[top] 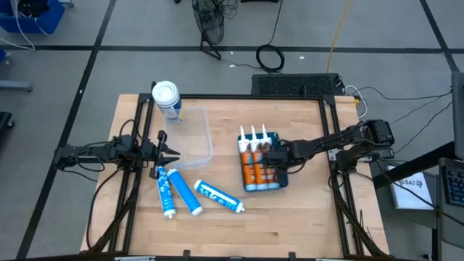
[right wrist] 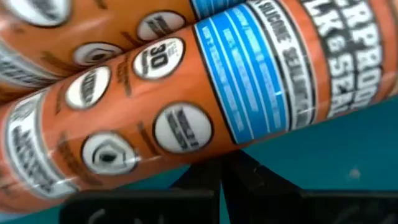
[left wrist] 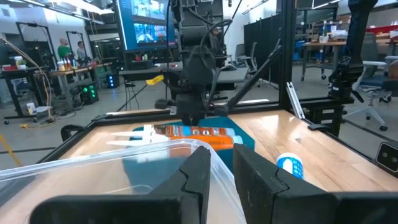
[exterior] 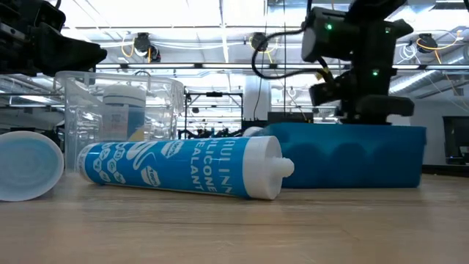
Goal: Pick & place silicon tubes, Sealant and Lysol wipes
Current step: Adjust the blue bin, then put the left blue sealant into the transparent bin
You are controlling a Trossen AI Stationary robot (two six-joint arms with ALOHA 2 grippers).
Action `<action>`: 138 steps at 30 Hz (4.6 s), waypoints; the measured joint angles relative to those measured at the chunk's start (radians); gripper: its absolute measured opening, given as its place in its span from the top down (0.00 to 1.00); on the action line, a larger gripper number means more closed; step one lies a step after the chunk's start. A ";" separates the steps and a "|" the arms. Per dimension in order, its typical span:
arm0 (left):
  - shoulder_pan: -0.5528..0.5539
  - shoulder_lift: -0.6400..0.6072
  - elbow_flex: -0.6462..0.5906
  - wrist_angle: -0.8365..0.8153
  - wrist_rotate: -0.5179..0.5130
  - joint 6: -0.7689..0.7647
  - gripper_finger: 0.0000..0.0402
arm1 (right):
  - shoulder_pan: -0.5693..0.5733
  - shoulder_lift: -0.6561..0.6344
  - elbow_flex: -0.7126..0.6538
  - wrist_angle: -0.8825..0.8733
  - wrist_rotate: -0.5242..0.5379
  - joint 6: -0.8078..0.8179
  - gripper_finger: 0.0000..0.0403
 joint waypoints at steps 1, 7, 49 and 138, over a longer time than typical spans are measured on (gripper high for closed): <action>0.000 0.000 0.000 0.000 0.000 0.000 0.81 | 0.003 0.000 0.000 -0.018 0.003 0.016 1.00; 0.000 0.000 0.000 0.000 0.000 0.000 0.81 | 0.030 -0.003 0.000 -0.107 0.081 0.096 1.00; 0.000 0.000 0.000 0.000 0.000 0.000 0.81 | -0.071 -0.917 -0.756 1.243 0.070 -0.363 1.00; -0.357 0.755 0.609 -0.454 -0.298 -0.645 0.81 | -0.528 -1.481 -0.916 0.867 -0.157 -0.280 1.00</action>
